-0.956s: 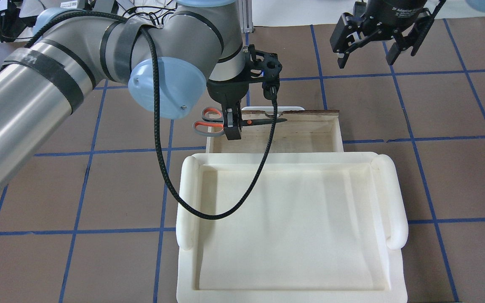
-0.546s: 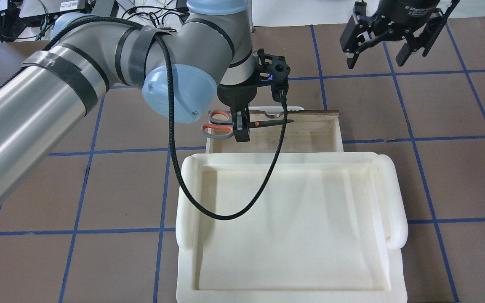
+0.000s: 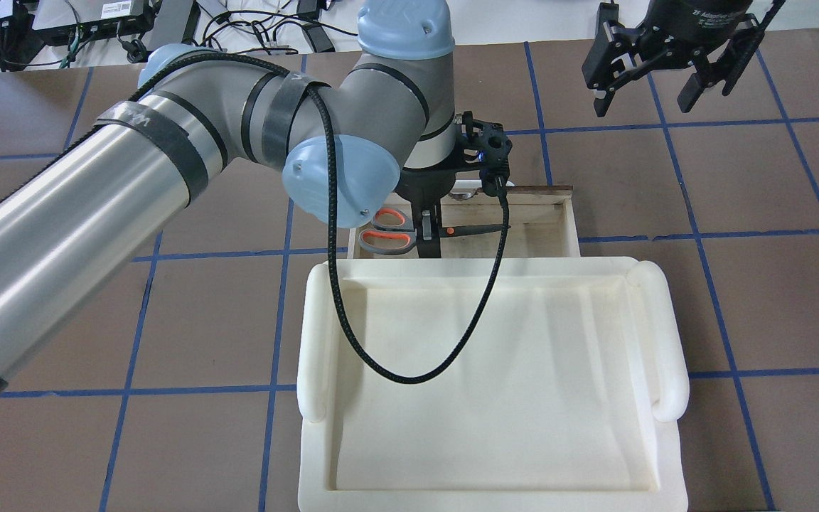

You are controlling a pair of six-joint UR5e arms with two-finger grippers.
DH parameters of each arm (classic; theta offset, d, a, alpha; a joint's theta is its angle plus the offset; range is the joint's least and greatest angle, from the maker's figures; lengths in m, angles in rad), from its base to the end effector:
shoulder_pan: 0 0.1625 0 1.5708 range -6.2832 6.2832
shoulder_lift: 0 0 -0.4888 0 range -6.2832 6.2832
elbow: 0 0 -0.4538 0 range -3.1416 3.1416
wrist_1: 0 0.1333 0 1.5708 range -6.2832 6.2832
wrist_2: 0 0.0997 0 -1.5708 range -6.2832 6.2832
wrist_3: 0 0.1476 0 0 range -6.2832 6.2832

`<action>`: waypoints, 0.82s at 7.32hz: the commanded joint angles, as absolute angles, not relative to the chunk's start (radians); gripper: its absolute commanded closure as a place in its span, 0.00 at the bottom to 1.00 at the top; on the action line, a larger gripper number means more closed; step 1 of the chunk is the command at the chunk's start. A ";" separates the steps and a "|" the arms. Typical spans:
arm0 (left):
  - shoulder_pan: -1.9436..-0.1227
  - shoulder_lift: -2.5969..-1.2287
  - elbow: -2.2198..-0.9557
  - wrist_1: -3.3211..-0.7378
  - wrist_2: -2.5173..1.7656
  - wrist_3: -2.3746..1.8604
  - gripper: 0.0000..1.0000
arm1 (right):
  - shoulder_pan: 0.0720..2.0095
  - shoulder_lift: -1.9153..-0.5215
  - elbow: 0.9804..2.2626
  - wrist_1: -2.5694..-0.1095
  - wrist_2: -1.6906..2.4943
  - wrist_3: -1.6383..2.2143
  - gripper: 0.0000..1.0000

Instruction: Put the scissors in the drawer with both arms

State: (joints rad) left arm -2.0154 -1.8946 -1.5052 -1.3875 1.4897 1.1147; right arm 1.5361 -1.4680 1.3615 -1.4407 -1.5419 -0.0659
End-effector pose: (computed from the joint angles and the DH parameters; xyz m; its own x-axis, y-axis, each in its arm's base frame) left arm -0.4248 -0.5538 0.3559 -0.0124 0.9946 0.1028 0.9991 0.0166 -0.0396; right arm 0.1168 -0.6020 0.5471 -0.9991 -0.0305 -0.0304 -0.0312 0.9993 0.0216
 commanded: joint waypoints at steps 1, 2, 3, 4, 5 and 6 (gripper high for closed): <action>-2.031 -1.907 -1.509 -1.375 1.489 1.095 0.98 | 1.536 -1.468 1.379 -1.453 -1.542 -0.066 0.00; -2.036 -1.911 -1.509 -1.371 1.489 1.086 0.98 | 1.536 -1.468 1.379 -1.453 -1.542 -0.064 0.00; -2.036 -1.913 -1.509 -1.370 1.491 1.089 0.98 | 1.536 -1.468 1.379 -1.453 -1.540 -0.064 0.00; -2.036 -1.919 -1.509 -1.362 1.491 1.094 0.98 | 1.536 -1.468 1.379 -1.454 -1.540 -0.064 0.00; -2.036 -1.939 -1.509 -1.318 1.490 1.095 0.98 | 1.536 -1.468 1.379 -1.454 -1.540 -0.064 0.00; -2.036 -1.945 -1.509 -1.304 1.489 1.091 0.98 | 1.536 -1.468 1.379 -1.454 -1.542 -0.064 0.00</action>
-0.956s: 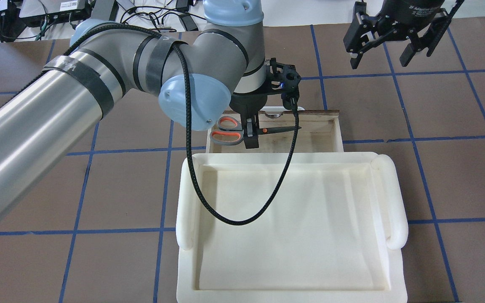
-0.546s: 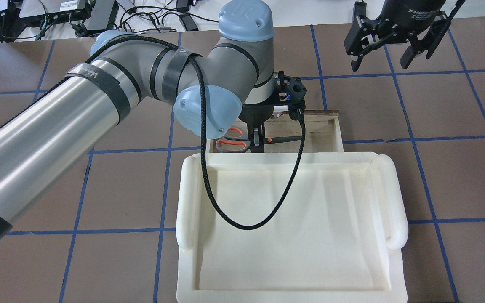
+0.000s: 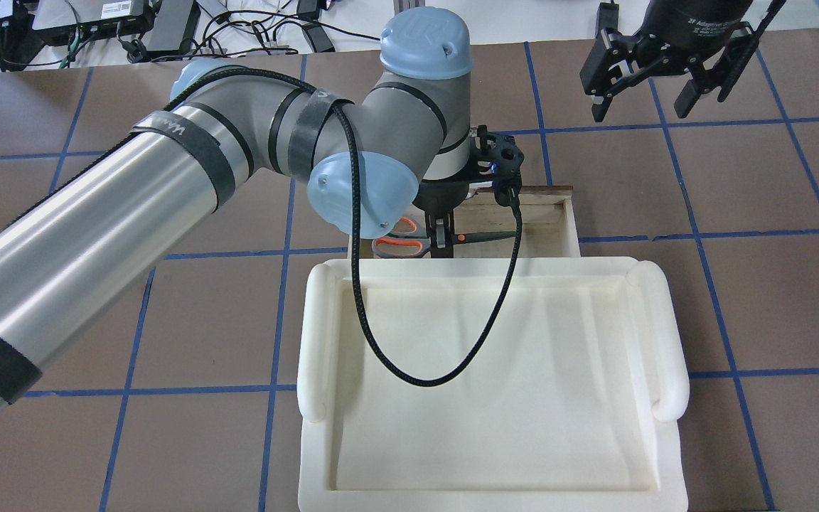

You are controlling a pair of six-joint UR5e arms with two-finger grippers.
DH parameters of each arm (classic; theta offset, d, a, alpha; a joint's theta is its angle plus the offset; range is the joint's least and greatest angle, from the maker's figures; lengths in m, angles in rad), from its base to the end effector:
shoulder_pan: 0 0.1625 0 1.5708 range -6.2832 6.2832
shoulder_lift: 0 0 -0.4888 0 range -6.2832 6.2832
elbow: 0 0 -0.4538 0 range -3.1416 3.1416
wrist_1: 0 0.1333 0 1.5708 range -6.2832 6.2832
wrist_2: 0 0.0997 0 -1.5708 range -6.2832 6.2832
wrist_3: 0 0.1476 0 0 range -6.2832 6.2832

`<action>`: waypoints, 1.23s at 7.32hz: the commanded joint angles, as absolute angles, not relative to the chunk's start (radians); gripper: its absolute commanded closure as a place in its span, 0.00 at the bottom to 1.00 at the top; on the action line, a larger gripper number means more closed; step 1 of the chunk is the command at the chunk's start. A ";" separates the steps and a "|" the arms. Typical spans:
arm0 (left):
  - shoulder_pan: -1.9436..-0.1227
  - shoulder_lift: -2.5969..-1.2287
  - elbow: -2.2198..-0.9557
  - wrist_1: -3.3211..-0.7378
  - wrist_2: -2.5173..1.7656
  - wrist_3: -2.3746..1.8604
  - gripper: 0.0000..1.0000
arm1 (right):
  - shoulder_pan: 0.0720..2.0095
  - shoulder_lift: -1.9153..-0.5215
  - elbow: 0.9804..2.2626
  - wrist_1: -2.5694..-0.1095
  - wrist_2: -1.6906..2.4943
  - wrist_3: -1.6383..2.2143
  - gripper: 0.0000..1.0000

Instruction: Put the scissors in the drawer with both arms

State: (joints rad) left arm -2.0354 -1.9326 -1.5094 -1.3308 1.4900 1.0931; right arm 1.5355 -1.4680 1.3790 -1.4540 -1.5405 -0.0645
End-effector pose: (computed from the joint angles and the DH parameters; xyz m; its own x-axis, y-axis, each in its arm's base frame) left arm -0.4422 -0.5582 0.3325 -0.0135 0.9958 0.0907 0.9989 0.0175 -0.0438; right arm 0.1166 -0.6022 0.5388 -0.9991 -0.0283 -0.0320 -0.0292 0.9992 0.0258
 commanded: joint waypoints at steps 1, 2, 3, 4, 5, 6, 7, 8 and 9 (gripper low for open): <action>-2.036 -1.950 -1.509 -1.304 1.488 1.089 0.98 | 1.536 -1.470 1.379 -1.454 -1.540 -0.064 0.00; -2.036 -1.951 -1.512 -1.305 1.489 1.095 0.98 | 1.536 -1.468 1.381 -1.454 -1.537 -0.064 0.00; -2.036 -1.953 -1.519 -1.304 1.489 1.092 0.98 | 1.536 -1.468 1.381 -1.454 -1.539 -0.064 0.00; -2.036 -1.953 -1.526 -1.304 1.489 1.091 0.98 | 1.536 -1.468 1.381 -1.456 -1.537 -0.064 0.00; -2.036 -1.954 -1.537 -1.304 1.489 1.092 0.98 | 1.536 -1.468 1.381 -1.454 -1.539 -0.063 0.00; -2.036 -1.956 -1.545 -1.301 1.489 1.092 0.98 | 1.536 -1.468 1.381 -1.454 -1.540 -0.063 0.00; -2.036 -1.957 -1.545 -1.296 1.489 1.092 0.98 | 1.536 -1.468 1.381 -1.456 -1.540 -0.066 0.00; -2.036 -1.960 -1.546 -1.295 1.488 1.094 0.98 | 1.536 -1.468 1.381 -1.456 -1.540 -0.064 0.00; -2.036 -1.963 -1.548 -1.295 1.488 1.094 0.98 | 1.536 -1.468 1.381 -1.456 -1.540 -0.064 0.00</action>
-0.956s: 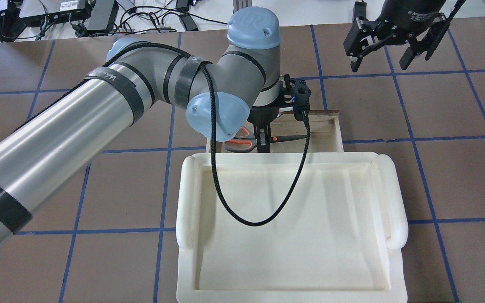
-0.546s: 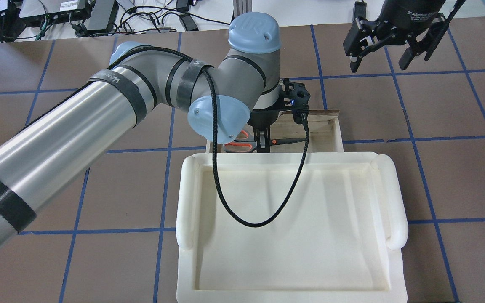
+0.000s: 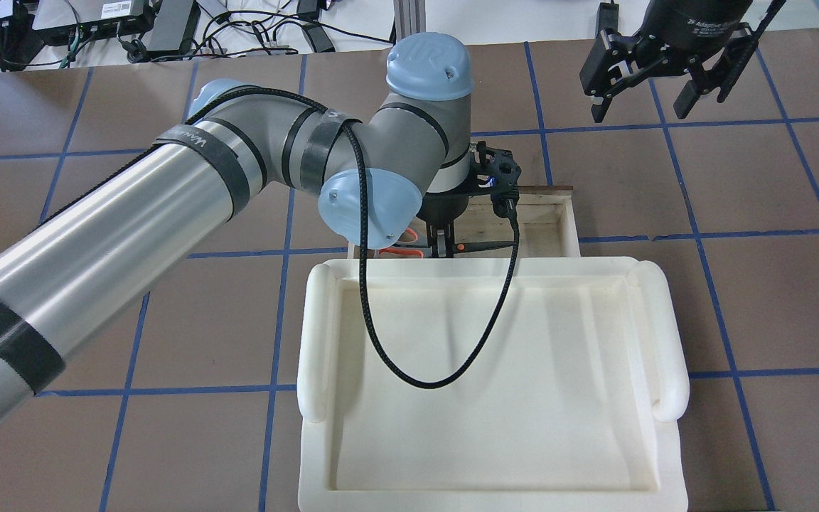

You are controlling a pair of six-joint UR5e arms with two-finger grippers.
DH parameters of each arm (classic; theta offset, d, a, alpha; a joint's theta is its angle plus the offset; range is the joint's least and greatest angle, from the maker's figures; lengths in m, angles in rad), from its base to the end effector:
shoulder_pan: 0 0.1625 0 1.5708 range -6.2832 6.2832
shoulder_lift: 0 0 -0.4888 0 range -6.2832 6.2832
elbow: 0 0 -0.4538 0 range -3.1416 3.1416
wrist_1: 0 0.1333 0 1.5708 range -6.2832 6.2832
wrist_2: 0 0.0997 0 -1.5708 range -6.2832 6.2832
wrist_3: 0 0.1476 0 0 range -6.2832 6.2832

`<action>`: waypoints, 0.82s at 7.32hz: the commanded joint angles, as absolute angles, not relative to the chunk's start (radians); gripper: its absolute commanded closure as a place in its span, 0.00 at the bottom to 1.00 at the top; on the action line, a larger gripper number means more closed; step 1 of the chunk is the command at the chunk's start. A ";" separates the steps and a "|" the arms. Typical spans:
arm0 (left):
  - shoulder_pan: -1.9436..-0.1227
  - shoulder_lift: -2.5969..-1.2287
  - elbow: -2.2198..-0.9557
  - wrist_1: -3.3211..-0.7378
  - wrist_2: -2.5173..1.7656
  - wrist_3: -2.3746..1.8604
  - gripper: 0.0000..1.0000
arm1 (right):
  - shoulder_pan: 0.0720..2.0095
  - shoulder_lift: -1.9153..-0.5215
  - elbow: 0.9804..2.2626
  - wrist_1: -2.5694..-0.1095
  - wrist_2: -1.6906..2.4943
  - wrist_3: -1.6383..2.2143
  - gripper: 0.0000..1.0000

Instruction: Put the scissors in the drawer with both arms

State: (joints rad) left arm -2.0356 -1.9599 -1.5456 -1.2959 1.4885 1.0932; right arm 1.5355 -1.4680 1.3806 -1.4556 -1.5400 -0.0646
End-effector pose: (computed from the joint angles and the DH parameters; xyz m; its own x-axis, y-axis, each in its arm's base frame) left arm -0.4419 -0.5567 0.2979 -0.0145 0.9931 0.1166 0.9993 0.0183 -0.0319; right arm 0.1167 -0.6023 0.5381 -0.9991 -0.0284 -0.0325 -0.0293 0.9992 0.0258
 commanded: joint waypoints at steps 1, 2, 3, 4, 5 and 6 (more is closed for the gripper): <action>-2.036 -1.974 -1.557 -1.275 1.488 1.095 0.98 | 1.536 -1.468 1.381 -1.451 -1.543 -0.066 0.00; -2.036 -1.976 -1.559 -1.244 1.489 1.104 0.98 | 1.536 -1.468 1.390 -1.456 -1.542 -0.064 0.00; -2.037 -1.979 -1.560 -1.244 1.488 1.092 0.98 | 1.536 -1.468 1.394 -1.465 -1.542 -0.066 0.00; -2.037 -1.979 -1.562 -1.246 1.488 1.091 0.98 | 1.534 -1.468 1.396 -1.485 -1.542 -0.066 0.00; -2.037 -1.979 -1.568 -1.244 1.488 1.089 0.90 | 1.534 -1.468 1.397 -1.485 -1.542 -0.066 0.00; -2.039 -1.979 -1.571 -1.244 1.486 1.085 0.46 | 1.535 -1.468 1.399 -1.489 -1.542 -0.067 0.00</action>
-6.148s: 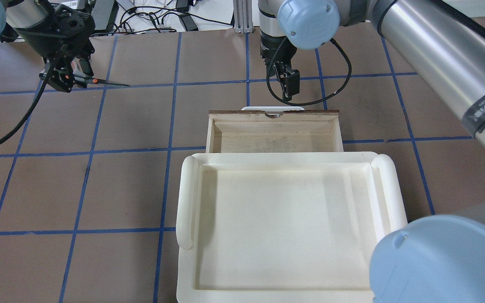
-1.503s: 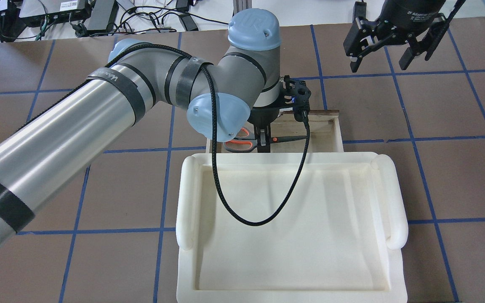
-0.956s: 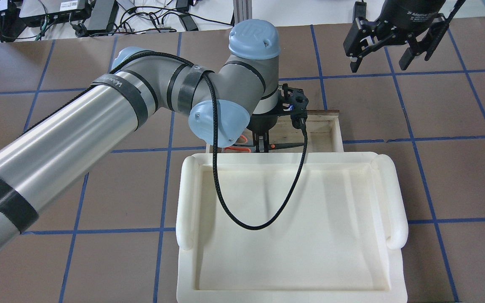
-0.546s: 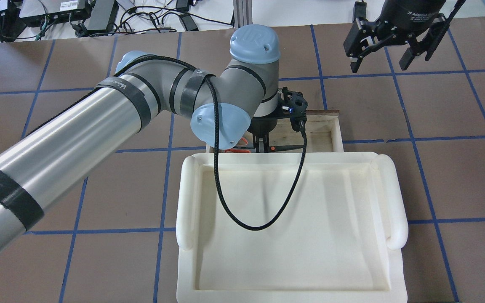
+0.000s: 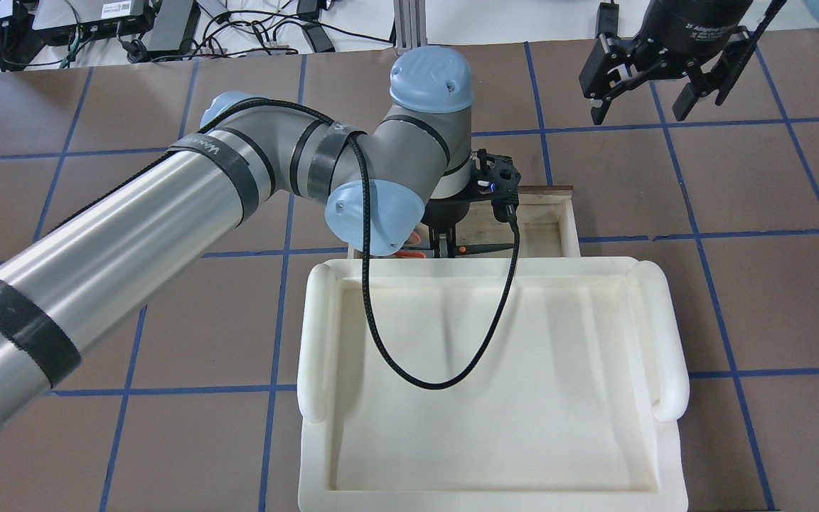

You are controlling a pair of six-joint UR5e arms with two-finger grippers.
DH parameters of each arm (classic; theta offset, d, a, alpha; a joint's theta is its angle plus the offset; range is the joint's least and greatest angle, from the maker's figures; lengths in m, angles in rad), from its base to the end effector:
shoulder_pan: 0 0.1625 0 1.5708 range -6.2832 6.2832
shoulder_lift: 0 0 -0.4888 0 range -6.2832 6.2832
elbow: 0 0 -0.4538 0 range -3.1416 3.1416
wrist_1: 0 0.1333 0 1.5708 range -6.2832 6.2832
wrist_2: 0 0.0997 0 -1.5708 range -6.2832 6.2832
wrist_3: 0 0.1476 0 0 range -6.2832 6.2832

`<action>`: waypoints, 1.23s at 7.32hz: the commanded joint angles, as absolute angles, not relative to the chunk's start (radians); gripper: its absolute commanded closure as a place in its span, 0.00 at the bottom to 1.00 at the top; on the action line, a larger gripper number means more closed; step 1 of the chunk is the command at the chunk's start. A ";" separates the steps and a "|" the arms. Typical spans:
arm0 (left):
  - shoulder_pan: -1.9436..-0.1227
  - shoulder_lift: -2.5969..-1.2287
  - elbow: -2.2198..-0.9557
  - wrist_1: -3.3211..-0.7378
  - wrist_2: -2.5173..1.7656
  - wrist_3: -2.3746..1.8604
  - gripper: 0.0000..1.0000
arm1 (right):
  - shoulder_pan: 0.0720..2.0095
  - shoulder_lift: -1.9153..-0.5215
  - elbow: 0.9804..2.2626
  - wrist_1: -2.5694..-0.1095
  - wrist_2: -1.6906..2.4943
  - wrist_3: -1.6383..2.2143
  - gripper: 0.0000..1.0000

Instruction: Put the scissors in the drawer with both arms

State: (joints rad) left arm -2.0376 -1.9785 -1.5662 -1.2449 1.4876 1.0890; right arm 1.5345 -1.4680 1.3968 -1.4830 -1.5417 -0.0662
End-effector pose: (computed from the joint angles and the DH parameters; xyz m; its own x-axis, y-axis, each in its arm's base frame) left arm -0.4447 -0.5590 0.2789 -0.0161 0.9942 0.1067 0.9991 0.0202 -0.0377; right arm 0.1157 -0.6046 0.5318 -0.9991 -0.0294 -0.0301 -0.0299 0.9994 0.0146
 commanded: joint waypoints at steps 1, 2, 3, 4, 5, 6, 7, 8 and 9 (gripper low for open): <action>-2.039 -1.977 -1.572 -1.249 1.486 1.062 0.11 | 1.536 -1.468 1.405 -1.491 -1.542 -0.063 0.00; -2.039 -1.976 -1.578 -1.247 1.486 1.052 0.05 | 1.536 -1.468 1.407 -1.500 -1.542 -0.064 0.00; -2.039 -1.962 -1.577 -1.246 1.486 1.052 0.01 | 1.536 -1.468 1.410 -1.506 -1.542 -0.066 0.00; -2.039 -1.936 -1.563 -1.259 1.491 1.055 0.01 | 1.536 -1.468 1.411 -1.506 -1.542 -0.066 0.00; -2.036 -1.904 -1.549 -1.272 1.491 1.055 0.00 | 1.536 -1.468 1.411 -1.505 -1.542 -0.064 0.00; -2.025 -1.866 -1.499 -1.376 1.491 1.055 0.00 | 1.536 -1.468 1.411 -1.506 -1.542 -0.064 0.00; -1.999 -1.833 -1.411 -1.473 1.490 1.054 0.00 | 1.536 -1.468 1.411 -1.506 -1.542 -0.066 0.00; -1.946 -1.803 -1.363 -1.517 1.438 1.054 0.01 | 1.536 -1.468 1.411 -1.505 -1.542 -0.066 0.00; -1.871 -1.757 -1.356 -1.549 1.415 1.045 0.01 | 1.536 -1.470 1.411 -1.503 -1.543 -0.063 0.00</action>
State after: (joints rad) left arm -1.9492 -1.8076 -1.3885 -1.4951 1.4497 1.0519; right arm 1.5355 -1.4685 1.4112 -1.5050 -1.5420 -0.0652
